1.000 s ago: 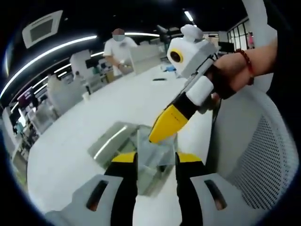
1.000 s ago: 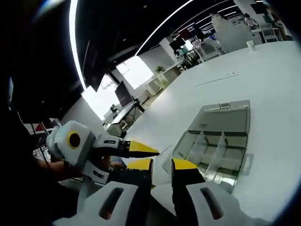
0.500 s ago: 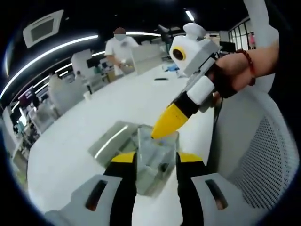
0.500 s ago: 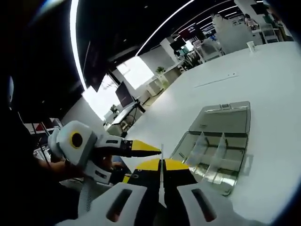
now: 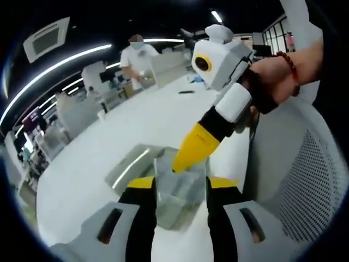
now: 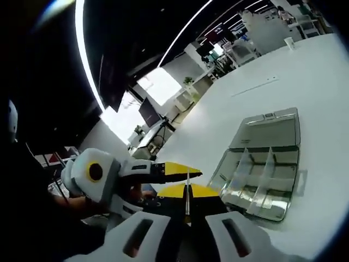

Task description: Insert the divider into the dual guide fixture by aligning both edges with the guide slots and pushing it downward to the bottom, including one-sided entry, uneven engagement, binding, and posture correction.

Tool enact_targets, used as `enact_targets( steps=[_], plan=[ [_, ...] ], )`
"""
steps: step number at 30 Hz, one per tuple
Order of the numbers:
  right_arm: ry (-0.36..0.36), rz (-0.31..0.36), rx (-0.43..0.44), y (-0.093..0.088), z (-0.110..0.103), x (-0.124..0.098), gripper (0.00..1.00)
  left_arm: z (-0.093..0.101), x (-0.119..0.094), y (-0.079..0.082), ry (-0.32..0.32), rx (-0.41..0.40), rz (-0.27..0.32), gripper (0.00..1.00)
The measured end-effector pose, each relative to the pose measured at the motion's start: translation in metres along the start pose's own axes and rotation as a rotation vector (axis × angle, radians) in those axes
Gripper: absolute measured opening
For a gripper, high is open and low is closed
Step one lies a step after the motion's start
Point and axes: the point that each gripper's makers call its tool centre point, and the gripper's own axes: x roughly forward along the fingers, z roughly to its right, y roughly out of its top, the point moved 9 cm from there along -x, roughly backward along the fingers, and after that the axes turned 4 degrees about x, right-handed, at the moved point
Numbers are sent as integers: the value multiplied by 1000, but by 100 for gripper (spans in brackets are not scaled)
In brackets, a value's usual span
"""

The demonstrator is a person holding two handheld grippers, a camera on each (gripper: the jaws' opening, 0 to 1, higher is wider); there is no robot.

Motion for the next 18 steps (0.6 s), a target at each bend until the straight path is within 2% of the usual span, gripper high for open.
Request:
enact_targets(
  steps=[2, 18],
  plan=[
    [-2, -13, -17, 0, 0, 0, 0, 2, 0, 0, 6, 49, -10, 33],
    [-13, -29, -56, 4, 0, -2, 0, 0, 0, -2, 42, 61, -36, 33]
  ],
)
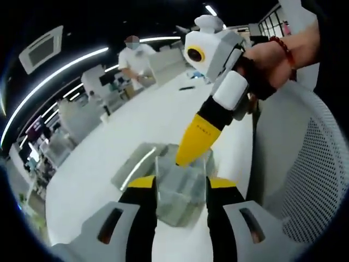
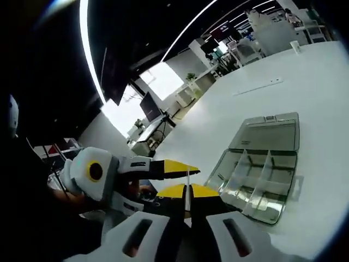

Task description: Insert the divider into the dual guide fixture by aligning both edges with the guide slots and pushing it downward to the bottom, including one-sided entry, uneven engagement, binding, and posture correction.

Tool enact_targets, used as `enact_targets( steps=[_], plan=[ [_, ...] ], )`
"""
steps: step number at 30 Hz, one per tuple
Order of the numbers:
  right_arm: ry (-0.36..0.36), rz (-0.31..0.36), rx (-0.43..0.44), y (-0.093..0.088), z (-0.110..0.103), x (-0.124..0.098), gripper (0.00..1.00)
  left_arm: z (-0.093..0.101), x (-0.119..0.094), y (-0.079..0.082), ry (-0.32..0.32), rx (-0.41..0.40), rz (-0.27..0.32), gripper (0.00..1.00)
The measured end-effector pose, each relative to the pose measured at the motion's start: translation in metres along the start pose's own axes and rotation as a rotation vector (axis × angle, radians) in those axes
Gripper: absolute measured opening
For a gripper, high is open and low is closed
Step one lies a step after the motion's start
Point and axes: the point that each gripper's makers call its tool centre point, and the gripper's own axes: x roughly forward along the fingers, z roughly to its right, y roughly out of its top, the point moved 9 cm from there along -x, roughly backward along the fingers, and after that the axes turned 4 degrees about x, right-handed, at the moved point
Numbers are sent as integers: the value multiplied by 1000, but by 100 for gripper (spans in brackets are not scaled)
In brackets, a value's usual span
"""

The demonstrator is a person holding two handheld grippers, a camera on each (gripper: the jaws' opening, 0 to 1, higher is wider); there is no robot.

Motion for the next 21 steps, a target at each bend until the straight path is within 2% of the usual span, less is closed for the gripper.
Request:
enact_targets(
  steps=[2, 7, 10, 13, 17, 21],
  plan=[
    [-4, -1, 7, -1, -1, 0, 0, 0, 0, 0, 1, -6, 1, 33],
    [-16, -15, -46, 3, -5, 2, 0, 0, 0, -1, 9, -24, 7, 33],
    [-23, -53, -95, 6, -5, 2, 0, 0, 0, -1, 5, -42, 13, 33],
    [-20, -59, -129, 14, -7, 3, 0, -3, -2, -2, 23, -64, 24, 34],
    [-34, -96, -230, 23, -9, 8, 0, -6, -4, -6, 34, -97, 21, 37],
    [-29, -113, -273, 30, -12, 11, 0, -7, -6, -8, 35, -120, 32, 39]
  ],
)
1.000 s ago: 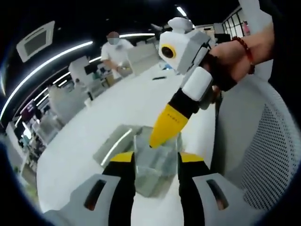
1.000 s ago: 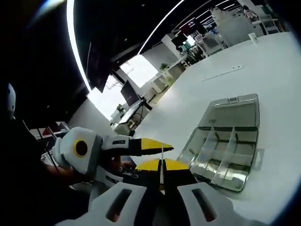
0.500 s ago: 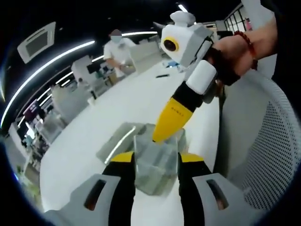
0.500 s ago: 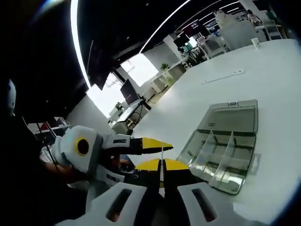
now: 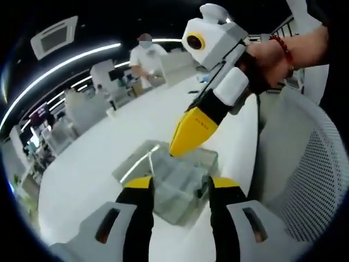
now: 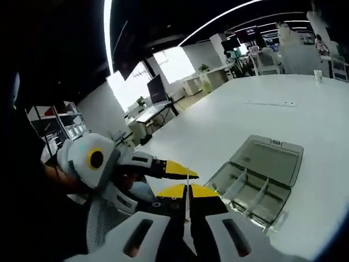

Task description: Insert the divider into the dual guide fixture by aligning both edges with the guide slots and pushing it downward to the bottom, including one-sided entry, uneven engagement, binding, and posture correction.

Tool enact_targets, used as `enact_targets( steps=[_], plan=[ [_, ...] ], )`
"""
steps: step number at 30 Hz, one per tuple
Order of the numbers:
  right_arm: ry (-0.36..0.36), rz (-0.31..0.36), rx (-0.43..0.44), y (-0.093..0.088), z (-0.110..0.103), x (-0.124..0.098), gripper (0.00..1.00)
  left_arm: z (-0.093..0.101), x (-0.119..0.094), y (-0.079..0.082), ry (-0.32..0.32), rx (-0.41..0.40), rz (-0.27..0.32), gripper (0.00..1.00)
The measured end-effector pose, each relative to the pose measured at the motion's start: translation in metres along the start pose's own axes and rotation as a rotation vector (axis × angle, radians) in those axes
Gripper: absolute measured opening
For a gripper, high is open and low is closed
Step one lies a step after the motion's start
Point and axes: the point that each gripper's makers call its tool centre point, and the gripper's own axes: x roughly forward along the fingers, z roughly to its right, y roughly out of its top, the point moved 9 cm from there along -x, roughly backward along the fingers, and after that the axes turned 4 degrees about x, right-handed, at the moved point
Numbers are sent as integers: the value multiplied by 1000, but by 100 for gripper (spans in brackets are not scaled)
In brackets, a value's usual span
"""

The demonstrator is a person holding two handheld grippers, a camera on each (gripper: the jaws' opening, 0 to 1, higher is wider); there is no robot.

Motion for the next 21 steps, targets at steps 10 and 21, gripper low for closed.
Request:
enact_targets(
  steps=[10, 21],
  plan=[
    [11, -66, -75, 11, 3, 11, 0, -13, -9, -6, 58, -93, 12, 42],
    [30, -110, -110, 22, 11, 22, 0, -23, -12, -14, 119, -155, 16, 48]
  ],
)
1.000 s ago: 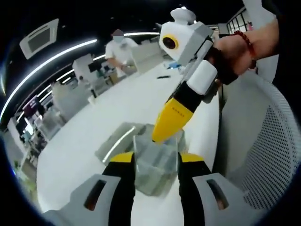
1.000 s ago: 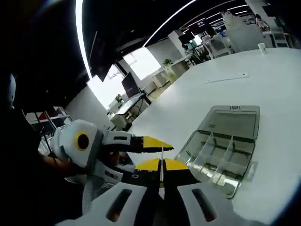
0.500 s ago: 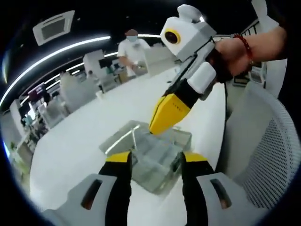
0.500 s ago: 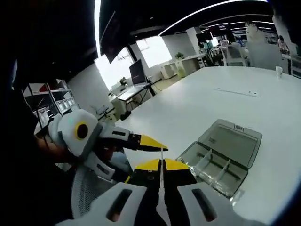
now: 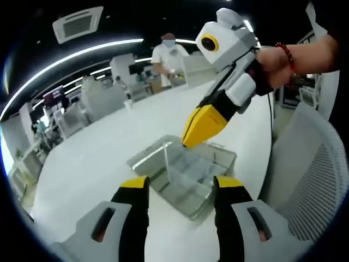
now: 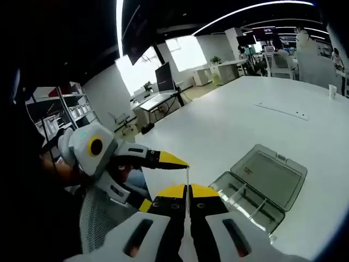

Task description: Insert the divider into the dual guide fixture by aligning both edges with the guide slots and pushing it downward to the bottom, including one-sided entry, uneven engagement, binding, and posture correction.

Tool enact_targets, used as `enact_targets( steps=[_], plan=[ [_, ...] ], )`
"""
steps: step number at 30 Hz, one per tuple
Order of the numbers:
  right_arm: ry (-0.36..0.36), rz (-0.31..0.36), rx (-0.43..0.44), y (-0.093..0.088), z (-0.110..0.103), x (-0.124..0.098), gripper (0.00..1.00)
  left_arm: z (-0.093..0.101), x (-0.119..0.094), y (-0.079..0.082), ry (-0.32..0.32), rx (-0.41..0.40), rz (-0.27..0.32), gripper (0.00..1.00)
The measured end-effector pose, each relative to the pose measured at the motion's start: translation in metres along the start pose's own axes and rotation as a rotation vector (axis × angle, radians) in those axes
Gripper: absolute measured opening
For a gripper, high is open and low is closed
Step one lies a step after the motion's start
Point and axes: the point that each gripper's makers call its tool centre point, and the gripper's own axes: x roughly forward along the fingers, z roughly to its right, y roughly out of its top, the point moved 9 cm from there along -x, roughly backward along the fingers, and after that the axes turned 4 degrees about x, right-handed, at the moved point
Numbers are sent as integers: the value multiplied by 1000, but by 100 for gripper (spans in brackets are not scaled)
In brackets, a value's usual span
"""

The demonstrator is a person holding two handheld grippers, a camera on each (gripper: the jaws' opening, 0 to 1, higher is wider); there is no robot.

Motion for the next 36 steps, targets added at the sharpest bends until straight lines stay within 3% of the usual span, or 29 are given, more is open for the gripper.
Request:
enact_targets(
  steps=[7, 11, 18, 20, 23, 25, 28, 36],
  plan=[
    [8, -37, -97, 4, 5, 5, 0, -1, 1, -3, 7, -11, -12, 51],
    [27, -29, -60, 9, 10, 7, 0, -2, 0, -5, 21, -11, -29, 52],
    [25, -44, -101, 10, 13, 11, 0, -5, 0, -8, 26, -47, -28, 55],
    [12, -67, -166, 7, 14, 11, 0, -6, 0, -10, 25, -64, -29, 55],
    [16, -81, -165, 6, 14, 13, 0, -6, 1, -11, 22, -66, -38, 55],
    [25, -81, -191, 5, 14, 13, 0, -7, 0, -10, 35, -63, -30, 54],
    [23, -81, -213, 6, 16, 15, 0, -8, 0, -10, 24, -152, 3, 56],
    [26, -77, -295, 7, 27, 21, 0, -10, 1, -11, 33, -156, -1, 59]
  ],
)
